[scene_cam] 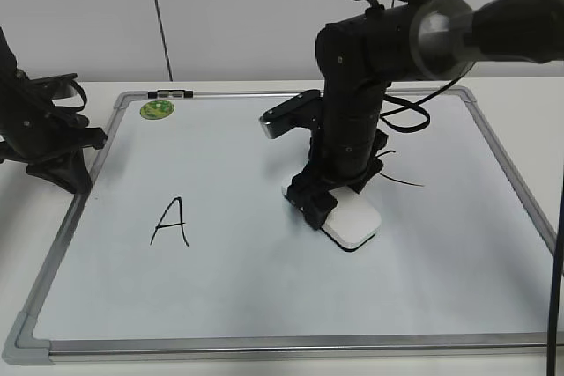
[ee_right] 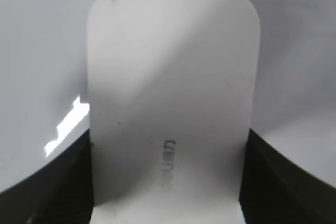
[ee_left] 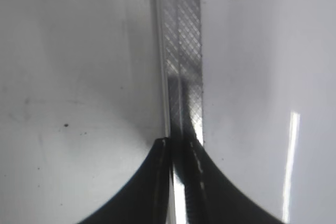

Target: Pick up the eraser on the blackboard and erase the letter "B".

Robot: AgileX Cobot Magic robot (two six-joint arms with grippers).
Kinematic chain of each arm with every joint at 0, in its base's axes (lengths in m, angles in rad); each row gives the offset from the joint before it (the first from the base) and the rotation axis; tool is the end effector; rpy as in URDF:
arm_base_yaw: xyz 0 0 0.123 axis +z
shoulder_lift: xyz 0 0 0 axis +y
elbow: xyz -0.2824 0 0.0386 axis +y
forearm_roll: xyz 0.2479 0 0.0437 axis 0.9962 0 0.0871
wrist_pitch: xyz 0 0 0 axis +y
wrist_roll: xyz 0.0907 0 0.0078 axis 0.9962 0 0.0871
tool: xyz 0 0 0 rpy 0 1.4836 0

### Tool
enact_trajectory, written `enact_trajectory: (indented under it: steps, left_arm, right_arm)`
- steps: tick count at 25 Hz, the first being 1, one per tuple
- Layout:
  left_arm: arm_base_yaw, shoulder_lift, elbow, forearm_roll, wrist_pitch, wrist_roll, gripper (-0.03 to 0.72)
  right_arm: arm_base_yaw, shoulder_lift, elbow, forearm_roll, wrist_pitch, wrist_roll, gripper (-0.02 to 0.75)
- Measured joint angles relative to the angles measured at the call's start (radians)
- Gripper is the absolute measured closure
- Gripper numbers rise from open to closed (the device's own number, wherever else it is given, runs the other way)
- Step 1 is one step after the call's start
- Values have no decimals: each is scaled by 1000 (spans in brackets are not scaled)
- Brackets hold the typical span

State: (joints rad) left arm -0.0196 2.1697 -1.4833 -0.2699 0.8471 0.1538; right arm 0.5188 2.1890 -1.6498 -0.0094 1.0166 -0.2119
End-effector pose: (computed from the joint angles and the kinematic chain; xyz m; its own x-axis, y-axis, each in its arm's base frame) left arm 0.4227 -0.0265 0.1229 -0.9906 -0.0074 -0.1369 0.0205 0.9793 -0.2016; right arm 0.3820 0.2173 0.1504 -0.7371 -0.6686 -0.0979 -0.6694 0.7423 -0.0297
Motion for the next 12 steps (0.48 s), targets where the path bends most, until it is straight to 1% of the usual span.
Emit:
enact_trajectory:
  steps: [8,12]
  left_arm:
    - [0,0,0,-2,0,0,630]
    - [0,0,0,-2,0,0,629]
  right_arm:
    - [-106,-6,-2,-44,-26,10,218]
    - [-128,-40,-32,-84,-6,11,218]
